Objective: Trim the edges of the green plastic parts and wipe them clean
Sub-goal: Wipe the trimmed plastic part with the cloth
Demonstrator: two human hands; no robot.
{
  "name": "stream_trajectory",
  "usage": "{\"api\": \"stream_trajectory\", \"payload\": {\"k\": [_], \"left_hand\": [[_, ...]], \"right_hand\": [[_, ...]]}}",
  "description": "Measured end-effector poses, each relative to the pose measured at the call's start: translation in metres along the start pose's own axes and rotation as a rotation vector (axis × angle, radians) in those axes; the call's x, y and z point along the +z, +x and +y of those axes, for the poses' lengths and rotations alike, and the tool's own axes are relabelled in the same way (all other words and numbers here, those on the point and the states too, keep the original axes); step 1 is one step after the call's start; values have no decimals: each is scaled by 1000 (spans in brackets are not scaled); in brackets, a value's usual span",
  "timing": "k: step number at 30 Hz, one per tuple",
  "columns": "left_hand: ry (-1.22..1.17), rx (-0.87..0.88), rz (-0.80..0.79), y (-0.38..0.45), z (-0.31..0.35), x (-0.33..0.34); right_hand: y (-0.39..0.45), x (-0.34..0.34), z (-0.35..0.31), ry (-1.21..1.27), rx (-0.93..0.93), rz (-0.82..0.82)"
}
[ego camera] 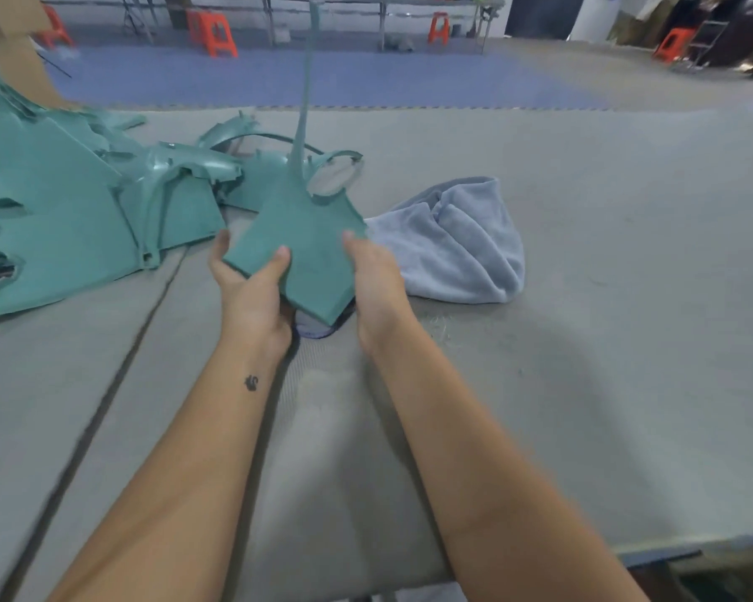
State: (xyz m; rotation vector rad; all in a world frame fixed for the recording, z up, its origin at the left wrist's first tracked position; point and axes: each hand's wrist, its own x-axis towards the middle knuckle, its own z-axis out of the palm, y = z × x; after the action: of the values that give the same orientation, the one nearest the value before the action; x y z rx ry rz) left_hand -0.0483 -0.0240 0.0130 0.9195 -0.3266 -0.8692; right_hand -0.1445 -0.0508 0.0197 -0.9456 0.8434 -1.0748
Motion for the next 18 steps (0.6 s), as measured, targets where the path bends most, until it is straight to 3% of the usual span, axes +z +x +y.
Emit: {"api": "stream_trajectory", "payload": {"k": [5,9,13,18], "left_hand": [[74,-137,-8,-1,13,-4],[529,-221,-284,-13,16,4],[661,-94,-452,-52,-6,50],[818,2,-663,-141,-72,129]], "right_hand": [[-9,-32,-14,-232,-30,57],[-23,-69,-33,-355,-63,76],[-46,-118,-52,-602,-191,302],[-119,-220,-88,-734,-291,638]]}}
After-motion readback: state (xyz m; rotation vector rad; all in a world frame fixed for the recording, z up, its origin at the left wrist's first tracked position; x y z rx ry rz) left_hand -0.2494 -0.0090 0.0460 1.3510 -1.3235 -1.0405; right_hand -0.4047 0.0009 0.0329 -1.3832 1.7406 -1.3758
